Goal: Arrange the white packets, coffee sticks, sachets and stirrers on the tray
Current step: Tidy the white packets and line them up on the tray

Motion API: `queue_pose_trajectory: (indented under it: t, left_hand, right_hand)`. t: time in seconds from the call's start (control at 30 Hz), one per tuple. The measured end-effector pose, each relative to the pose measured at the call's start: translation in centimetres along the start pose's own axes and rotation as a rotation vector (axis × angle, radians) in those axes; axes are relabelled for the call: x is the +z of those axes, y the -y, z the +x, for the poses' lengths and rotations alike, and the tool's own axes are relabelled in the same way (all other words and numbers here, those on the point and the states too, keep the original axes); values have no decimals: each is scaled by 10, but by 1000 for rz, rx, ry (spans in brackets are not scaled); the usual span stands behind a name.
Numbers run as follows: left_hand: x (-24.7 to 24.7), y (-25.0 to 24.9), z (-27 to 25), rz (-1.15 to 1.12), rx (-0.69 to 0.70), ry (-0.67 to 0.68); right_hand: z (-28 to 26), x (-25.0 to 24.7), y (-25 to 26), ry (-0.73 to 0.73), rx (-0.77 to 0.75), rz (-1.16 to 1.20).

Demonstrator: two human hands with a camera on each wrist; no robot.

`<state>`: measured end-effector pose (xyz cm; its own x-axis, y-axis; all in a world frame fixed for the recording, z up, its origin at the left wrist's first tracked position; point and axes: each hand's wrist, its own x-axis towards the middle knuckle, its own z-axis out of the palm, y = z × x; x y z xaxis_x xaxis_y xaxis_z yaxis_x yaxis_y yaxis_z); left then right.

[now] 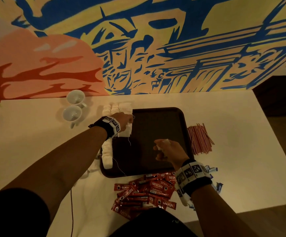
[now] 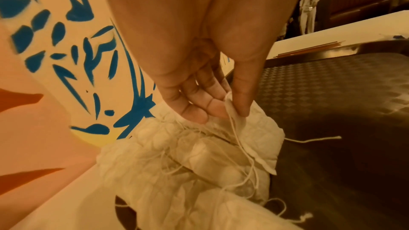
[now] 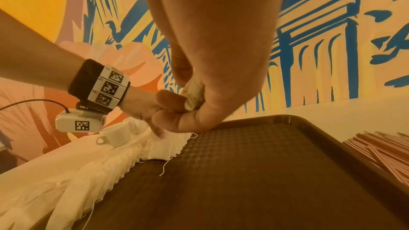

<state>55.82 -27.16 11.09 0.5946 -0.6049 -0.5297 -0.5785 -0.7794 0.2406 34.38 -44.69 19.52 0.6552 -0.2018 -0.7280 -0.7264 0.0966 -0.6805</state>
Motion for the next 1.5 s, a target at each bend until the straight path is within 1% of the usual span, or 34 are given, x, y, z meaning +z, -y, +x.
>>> queue_pose_trajectory:
  t: [0.13, 0.53, 0.67, 0.77, 0.8, 0.83, 0.87, 0.97, 1.0, 1.07, 1.23, 1.37, 1.5]
  left_hand:
    - [2, 1, 0, -43, -20, -42]
    - [4, -3, -2, -82, -58, -104]
    - [-3, -2, -12, -95, -60, -246]
    - [-5, -3, -27, -159, -149, -372]
    - [-3, -5, -33, -211, -185, -388]
    - [1, -8, -38, -261, -217, -373]
    - [6, -11, -43, -296, -238, -326]
    - [29, -23, -52, -273, -223, -85]
    - [37, -27, -53, -247, -214, -32]
    - [48, -33, -54, -216, -224, 11]
    - [53, -40, -54, -249, -283, -4]
    - [51, -43, -62, -344, -325, -94]
    - [47, -41, -81, -491, -364, -172]
  right_hand:
    - [-2, -2, 1, 2, -2, 13]
    - [-8, -9, -4, -10, 1, 42]
    - [-10, -12, -4, -6, -7, 41]
    - [-11, -12, -3, -4, -20, 44]
    - [-12, -12, -2, 0, -19, 48]
    - [-12, -12, -2, 2, -19, 53]
    - [-13, -12, -1, 4, -20, 60]
    - [-15, -10, 1, 4, -22, 109]
    - [-16, -10, 3, 5, -18, 133]
    - [-18, -9, 6, 16, -1, 170]
    - [-24, -12, 15, 62, 48, 291]
    - [-31, -19, 19, 92, 45, 389]
    - [-41, -26, 25, 155, 20, 459]
